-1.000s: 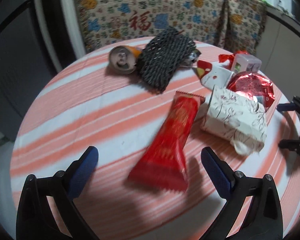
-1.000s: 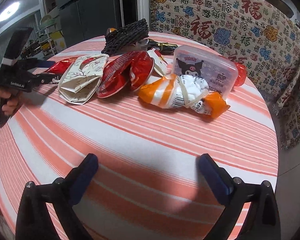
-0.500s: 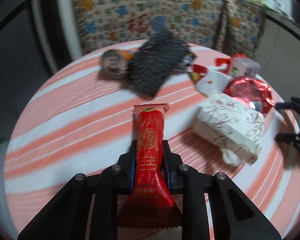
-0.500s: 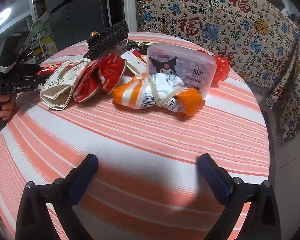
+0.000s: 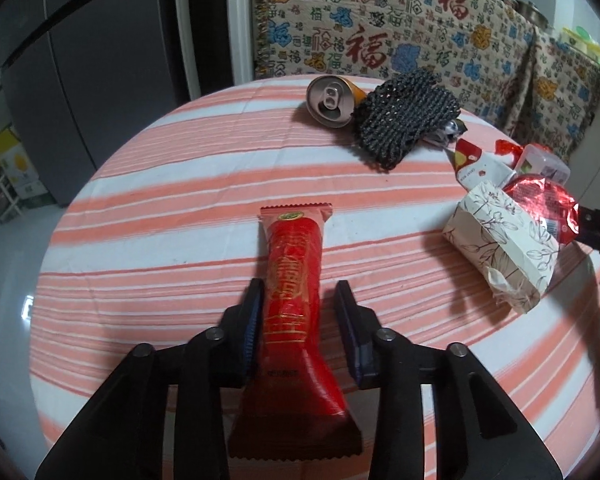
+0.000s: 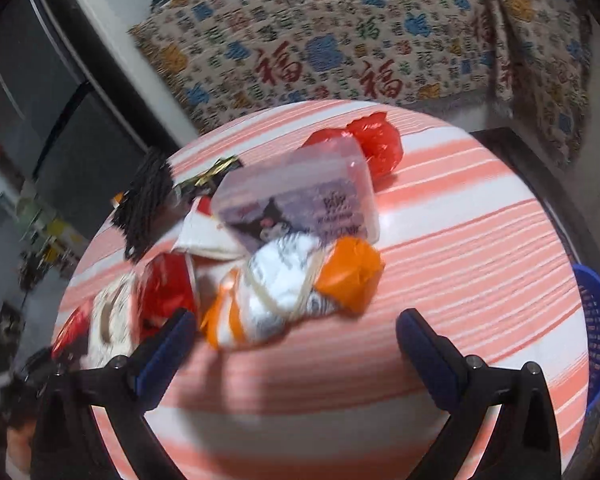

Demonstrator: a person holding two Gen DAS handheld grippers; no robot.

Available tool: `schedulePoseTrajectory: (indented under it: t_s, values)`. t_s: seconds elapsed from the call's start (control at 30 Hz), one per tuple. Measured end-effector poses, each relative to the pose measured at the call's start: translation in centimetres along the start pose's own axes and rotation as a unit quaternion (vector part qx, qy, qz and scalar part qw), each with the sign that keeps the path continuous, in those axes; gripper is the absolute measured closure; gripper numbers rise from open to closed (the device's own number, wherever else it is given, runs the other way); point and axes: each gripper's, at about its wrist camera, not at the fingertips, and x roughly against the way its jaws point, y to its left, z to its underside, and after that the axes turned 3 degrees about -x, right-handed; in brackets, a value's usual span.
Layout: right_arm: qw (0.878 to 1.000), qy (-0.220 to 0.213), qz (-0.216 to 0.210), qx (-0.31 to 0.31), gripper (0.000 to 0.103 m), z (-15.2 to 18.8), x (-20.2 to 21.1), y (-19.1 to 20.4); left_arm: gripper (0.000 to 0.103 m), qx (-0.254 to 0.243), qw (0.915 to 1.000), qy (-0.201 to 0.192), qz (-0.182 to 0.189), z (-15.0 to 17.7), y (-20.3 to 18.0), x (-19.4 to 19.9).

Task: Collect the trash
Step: 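Grasp the red candy wrapper with the left tool while the right tool grasps the orange-white bag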

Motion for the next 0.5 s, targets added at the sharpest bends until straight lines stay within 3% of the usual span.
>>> schedulePoseTrajectory:
  t_s: [0.07,0.17,0.43,0.5]
  values:
    - [1.0,0.0,0.022,0.018,0.0,-0.2,-0.7,0.7,0.045,-0.007,1.0,0.003,0.003,0.0,-0.4,0.0]
    - [0.997,0.014,0.043,0.067,0.002,-0.2,-1.0,1.2,0.033,-0.02,0.9998,0.008,-0.002,0.1,-0.7,0.0]
    - [0.984,0.01,0.141,0.112,0.004,0.2,3.1,-3.2,0.018,-0.005,0.9999,0.012,-0.004,0.4,0.3,0.1]
    - [0.985,0.002,0.144,0.099,0.004,0.3,3.9,-4.1,0.017,-0.006,0.9999,0.013,-0.006,0.4,0.2,0.0]
